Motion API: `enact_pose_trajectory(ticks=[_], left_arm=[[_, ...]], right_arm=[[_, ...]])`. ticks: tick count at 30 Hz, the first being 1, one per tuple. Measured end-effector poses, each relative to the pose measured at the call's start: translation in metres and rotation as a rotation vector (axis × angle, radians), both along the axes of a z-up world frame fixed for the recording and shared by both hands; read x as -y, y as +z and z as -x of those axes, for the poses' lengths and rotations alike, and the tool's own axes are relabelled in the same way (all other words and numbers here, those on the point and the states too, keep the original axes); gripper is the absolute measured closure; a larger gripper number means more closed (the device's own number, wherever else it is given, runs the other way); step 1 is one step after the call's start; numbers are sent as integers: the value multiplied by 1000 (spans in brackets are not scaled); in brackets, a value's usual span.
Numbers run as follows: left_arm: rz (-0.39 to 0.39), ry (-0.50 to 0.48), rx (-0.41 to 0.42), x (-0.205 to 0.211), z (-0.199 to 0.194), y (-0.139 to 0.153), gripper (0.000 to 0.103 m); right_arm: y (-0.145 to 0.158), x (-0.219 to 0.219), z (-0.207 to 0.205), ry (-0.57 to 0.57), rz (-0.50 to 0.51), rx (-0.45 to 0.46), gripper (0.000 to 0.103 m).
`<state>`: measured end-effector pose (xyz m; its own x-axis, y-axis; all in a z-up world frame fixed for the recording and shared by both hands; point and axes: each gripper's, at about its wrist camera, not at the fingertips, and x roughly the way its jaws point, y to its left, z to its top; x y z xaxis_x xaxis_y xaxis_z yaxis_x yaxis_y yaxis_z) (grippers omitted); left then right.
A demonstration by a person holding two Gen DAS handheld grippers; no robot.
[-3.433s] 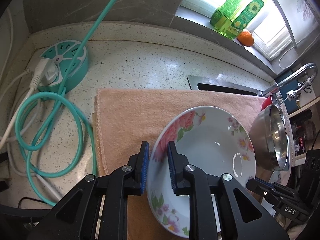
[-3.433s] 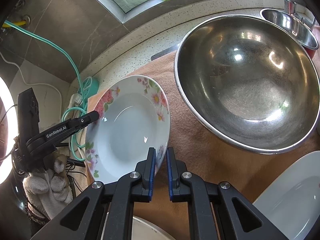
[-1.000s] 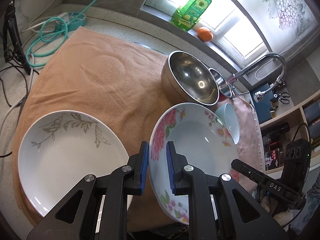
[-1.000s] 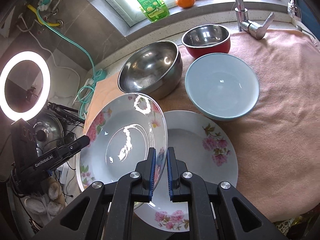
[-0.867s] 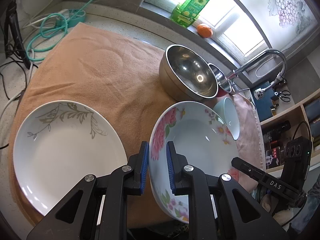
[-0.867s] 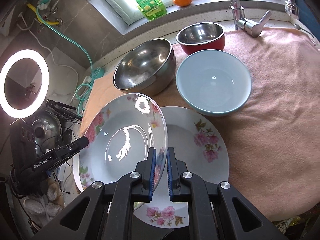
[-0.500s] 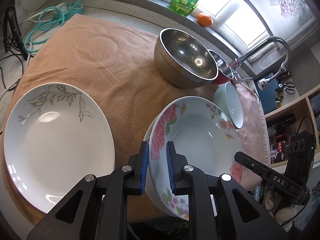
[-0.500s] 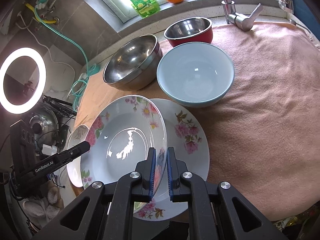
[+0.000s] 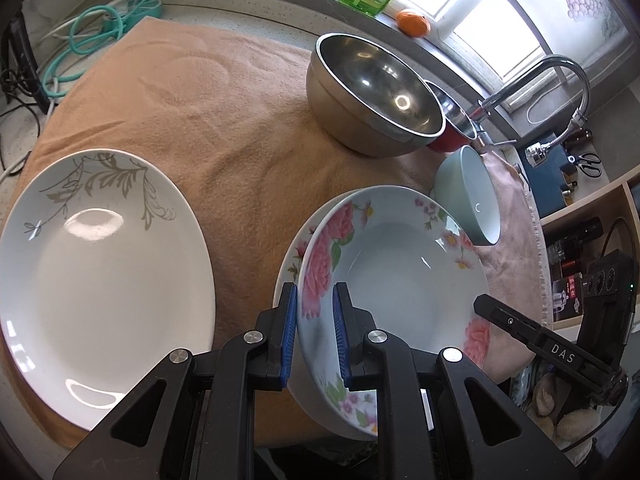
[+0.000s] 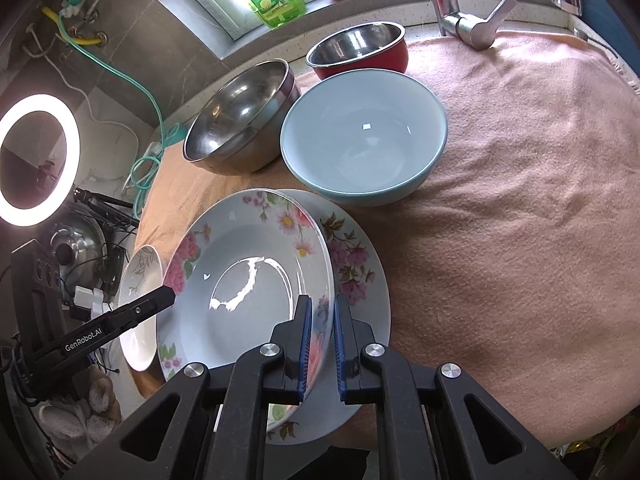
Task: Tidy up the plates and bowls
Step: 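Carry the pink-rose plate with both tools and lower it onto the pink-flower plate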
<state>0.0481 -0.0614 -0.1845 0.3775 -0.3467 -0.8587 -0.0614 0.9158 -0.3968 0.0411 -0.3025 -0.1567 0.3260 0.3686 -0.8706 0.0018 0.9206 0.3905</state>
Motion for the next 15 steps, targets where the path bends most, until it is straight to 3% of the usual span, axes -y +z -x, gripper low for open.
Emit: enact_pose_trajectory(ticks=[15], left_arm=[[-5,-18,-14,6,-3,-5,87]], right_arm=[[-11,3,-1,5,37,-23,93]])
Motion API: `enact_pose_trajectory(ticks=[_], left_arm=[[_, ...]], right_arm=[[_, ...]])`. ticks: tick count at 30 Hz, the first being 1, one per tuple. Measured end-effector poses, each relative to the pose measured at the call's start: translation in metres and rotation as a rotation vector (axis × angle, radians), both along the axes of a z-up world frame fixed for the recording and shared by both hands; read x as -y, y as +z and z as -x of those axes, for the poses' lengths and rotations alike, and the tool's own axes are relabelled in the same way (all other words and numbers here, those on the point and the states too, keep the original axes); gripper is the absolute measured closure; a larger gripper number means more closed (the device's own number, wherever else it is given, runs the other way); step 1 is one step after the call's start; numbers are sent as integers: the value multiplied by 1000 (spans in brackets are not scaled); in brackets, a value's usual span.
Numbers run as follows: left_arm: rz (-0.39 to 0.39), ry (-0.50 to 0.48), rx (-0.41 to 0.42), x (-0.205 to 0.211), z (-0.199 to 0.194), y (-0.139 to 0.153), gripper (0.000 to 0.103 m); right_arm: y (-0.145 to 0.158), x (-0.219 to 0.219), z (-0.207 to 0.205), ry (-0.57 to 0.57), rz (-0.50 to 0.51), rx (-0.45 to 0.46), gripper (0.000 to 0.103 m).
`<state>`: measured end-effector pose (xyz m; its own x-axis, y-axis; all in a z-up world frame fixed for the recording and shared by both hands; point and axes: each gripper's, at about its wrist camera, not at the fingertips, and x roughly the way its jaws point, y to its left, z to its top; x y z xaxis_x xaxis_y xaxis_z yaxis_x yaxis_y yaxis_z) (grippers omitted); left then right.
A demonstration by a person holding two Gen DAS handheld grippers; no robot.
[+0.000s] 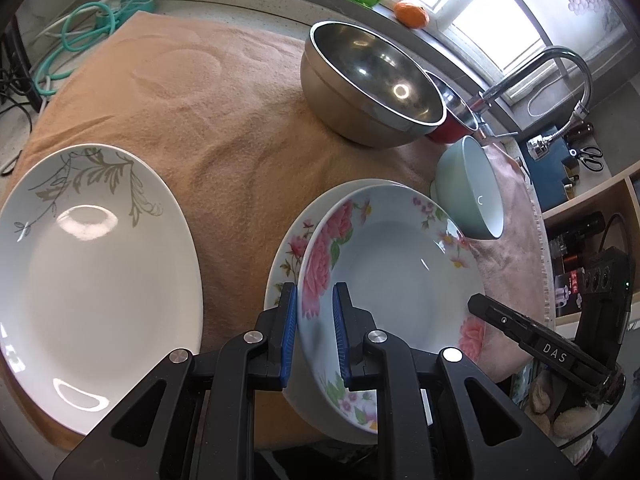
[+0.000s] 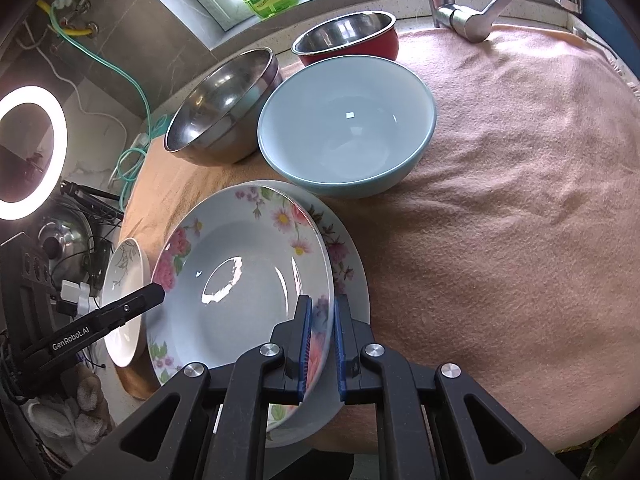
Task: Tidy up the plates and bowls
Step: 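Carry the pink-rose plate with both tools and lower it onto the pink-flower plate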
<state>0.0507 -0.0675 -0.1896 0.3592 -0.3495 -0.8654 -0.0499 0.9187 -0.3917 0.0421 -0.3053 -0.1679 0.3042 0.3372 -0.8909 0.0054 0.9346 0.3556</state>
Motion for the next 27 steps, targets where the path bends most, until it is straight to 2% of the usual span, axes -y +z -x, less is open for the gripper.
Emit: enact_pose_trajectory(ticks=[27], left_arm=[[7,-9,-1,-1,-2,-1,87]], right_arm=[[-1,-6,0,24,39,5,91]])
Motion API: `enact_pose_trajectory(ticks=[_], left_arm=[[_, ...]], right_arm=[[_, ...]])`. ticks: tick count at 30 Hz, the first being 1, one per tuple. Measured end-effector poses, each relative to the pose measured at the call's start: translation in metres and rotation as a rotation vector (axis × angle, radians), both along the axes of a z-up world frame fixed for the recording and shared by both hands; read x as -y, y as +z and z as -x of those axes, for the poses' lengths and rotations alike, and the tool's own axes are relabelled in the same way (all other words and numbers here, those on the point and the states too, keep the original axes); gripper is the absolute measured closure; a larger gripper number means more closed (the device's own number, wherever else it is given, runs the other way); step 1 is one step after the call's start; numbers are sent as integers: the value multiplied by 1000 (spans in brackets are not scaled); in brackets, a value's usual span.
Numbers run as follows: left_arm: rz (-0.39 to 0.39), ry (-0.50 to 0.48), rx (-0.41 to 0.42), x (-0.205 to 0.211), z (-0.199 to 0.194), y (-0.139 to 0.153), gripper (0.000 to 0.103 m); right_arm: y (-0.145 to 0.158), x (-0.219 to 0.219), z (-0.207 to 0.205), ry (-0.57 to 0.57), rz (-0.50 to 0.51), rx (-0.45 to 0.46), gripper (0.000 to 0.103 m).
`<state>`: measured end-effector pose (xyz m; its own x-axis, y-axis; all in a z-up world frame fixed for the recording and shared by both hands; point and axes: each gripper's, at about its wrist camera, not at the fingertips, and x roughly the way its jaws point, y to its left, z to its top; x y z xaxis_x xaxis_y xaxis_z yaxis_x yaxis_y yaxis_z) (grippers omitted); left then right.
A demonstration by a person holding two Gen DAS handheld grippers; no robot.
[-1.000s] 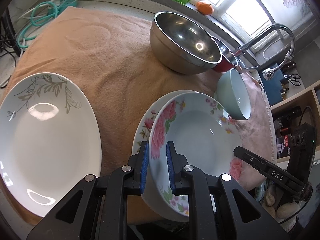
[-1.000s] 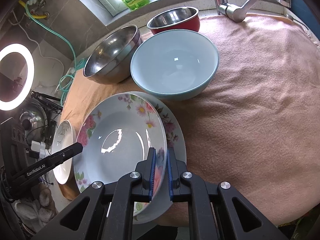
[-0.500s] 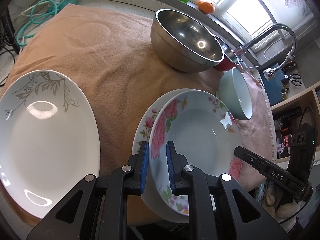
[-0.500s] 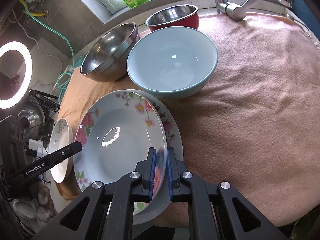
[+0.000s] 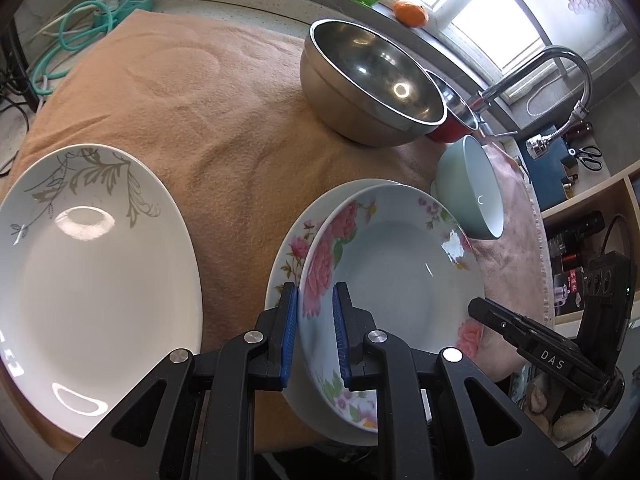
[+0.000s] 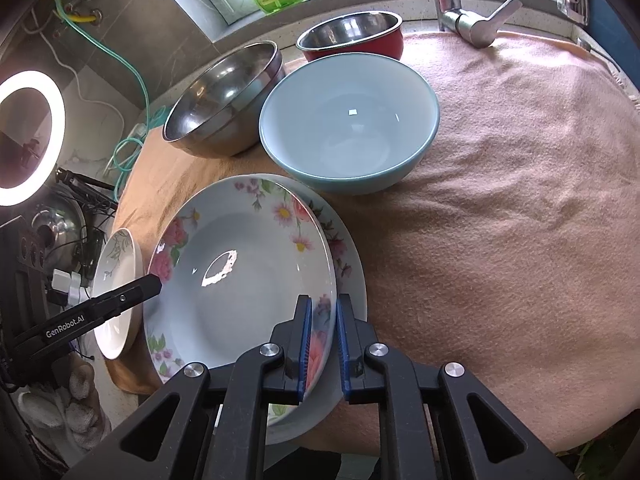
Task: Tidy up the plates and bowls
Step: 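Carry the pink-rose plate with both tools and lower it onto the pink-flower plate, then open both tools and release the stacked plate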
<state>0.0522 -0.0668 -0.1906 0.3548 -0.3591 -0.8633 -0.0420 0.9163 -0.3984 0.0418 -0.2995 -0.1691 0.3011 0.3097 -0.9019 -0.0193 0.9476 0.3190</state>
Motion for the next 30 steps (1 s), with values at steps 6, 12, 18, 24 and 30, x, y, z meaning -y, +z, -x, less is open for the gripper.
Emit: enact_pose_trajectory(ticks=[6,12,18,24,30], left_arm=[[0,-8,1,0,0,0,87],[-1,5,21,-7,1,8,87],[15,34,40,-22,8,17,87],[10,81,59,-41,21,27,87],[14,150,84,-68,37,38,87]], right_arm=[[0,0,0,3,-1,-11,91],[7,2,2,5,18,14,89],[18,4,8,9,36,47,86],[31,-4,12,30,35,89,86],[44,-25,12,87,14,135,86]])
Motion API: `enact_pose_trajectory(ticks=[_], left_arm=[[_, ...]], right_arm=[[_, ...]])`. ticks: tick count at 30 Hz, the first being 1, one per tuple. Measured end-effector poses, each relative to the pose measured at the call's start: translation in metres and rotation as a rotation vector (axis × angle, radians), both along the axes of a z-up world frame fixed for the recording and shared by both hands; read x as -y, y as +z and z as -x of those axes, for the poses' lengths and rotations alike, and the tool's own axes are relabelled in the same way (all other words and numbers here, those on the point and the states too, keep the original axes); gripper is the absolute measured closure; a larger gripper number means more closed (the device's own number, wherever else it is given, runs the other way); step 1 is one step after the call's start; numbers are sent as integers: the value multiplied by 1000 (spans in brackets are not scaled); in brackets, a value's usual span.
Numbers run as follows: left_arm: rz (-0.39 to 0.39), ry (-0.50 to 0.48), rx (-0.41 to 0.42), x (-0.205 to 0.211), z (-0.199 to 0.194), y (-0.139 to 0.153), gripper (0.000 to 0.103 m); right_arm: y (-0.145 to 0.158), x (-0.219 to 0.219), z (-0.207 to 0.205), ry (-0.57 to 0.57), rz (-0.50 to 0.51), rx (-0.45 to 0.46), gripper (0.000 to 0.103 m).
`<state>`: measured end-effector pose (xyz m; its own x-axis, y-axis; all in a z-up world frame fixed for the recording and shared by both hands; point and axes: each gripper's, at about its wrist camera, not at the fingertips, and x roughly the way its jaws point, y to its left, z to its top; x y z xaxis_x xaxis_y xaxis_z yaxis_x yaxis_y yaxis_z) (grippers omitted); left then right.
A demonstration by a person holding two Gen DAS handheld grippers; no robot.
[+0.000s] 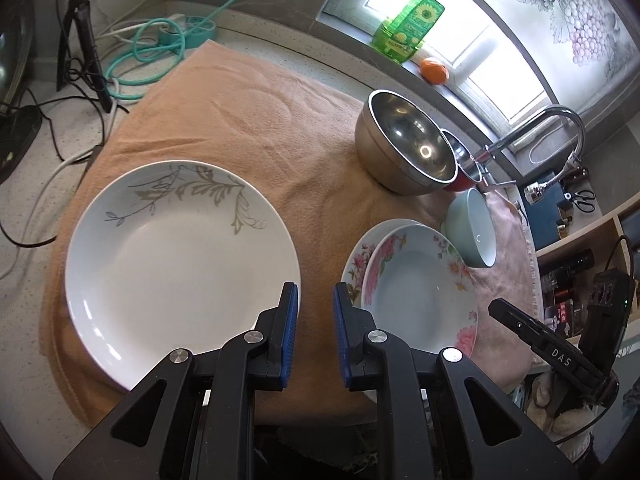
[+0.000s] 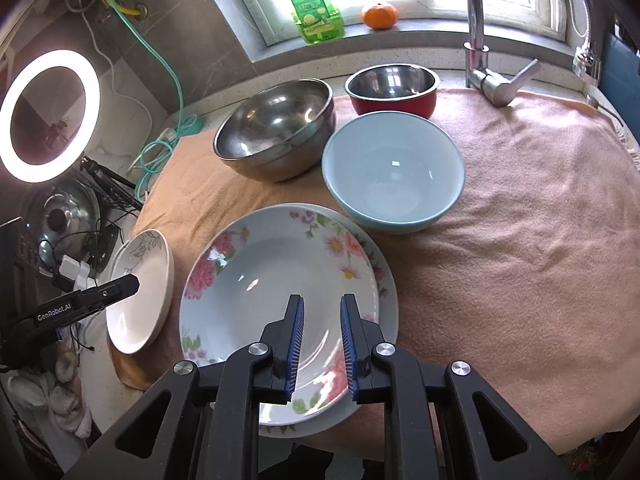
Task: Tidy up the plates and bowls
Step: 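Open both tools and release the stacked plate, then move both tools to the rim of the white leaf-pattern plate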
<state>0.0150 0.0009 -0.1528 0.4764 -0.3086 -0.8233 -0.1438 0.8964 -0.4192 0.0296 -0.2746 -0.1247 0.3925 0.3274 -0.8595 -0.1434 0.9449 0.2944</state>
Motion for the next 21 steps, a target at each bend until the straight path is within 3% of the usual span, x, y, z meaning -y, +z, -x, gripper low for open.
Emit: enact_pose_trajectory(ticks=[12,21], left_arm=[[-34,159,-5,-60,33,1,87],[-66,276,-36,-103,53,-9,86]], right_arm=[[19,-74,-5,182,-33,93,86],[6,-131,-13,286,-37,26,86]])
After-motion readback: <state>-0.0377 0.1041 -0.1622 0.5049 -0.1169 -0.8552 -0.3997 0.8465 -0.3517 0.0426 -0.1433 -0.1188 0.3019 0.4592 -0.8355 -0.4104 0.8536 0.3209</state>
